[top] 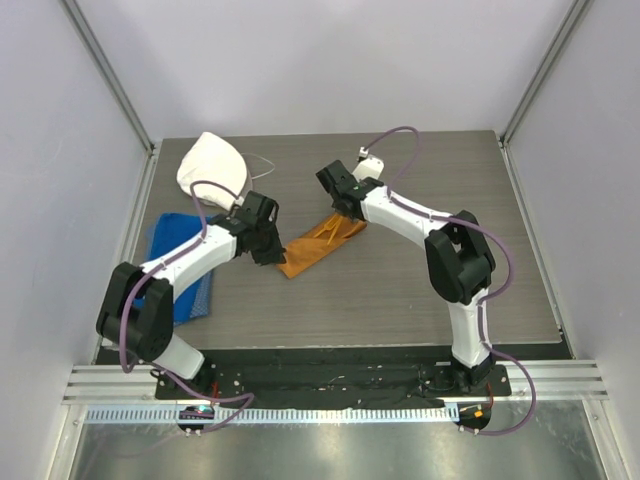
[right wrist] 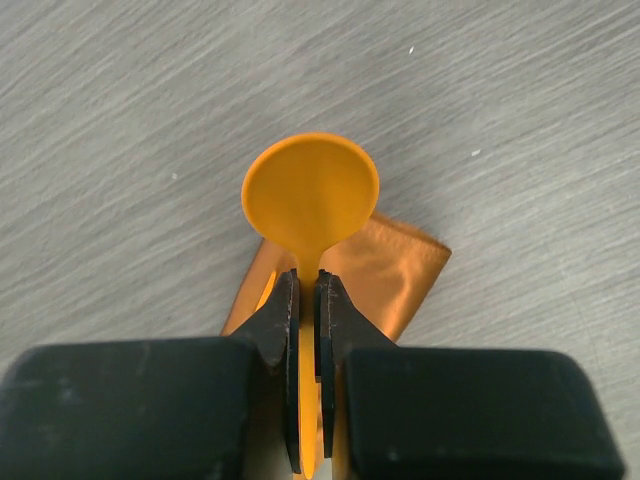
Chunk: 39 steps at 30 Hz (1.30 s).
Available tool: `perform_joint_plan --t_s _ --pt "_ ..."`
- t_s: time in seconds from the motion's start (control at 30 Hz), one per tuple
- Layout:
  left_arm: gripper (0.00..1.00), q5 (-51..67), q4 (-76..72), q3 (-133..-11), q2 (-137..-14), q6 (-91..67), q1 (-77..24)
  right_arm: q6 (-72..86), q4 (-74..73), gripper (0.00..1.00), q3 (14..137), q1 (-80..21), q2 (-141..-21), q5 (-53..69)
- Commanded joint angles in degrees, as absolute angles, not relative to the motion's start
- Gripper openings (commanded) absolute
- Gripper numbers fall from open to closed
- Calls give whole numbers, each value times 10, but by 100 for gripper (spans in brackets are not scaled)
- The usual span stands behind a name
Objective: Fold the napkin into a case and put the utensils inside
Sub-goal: Insert the spoon into the folded napkin.
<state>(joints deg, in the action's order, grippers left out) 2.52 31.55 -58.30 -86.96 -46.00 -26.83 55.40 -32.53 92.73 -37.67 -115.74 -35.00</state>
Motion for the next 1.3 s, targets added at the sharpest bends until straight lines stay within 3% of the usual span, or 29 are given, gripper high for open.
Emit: perform_joint_plan --t_s 0.0,0.87,1.27 --pt "0 33 276 -588 -881 -447 -253 551 -312 1 968 -358 -1158 -402" --pt "0 63 247 -552 -966 -466 -248 539 -283 1 976 -345 -1210 -392" --pt "0 71 238 -555 -971 -471 -248 636 -344 1 964 -365 -1201 -333"
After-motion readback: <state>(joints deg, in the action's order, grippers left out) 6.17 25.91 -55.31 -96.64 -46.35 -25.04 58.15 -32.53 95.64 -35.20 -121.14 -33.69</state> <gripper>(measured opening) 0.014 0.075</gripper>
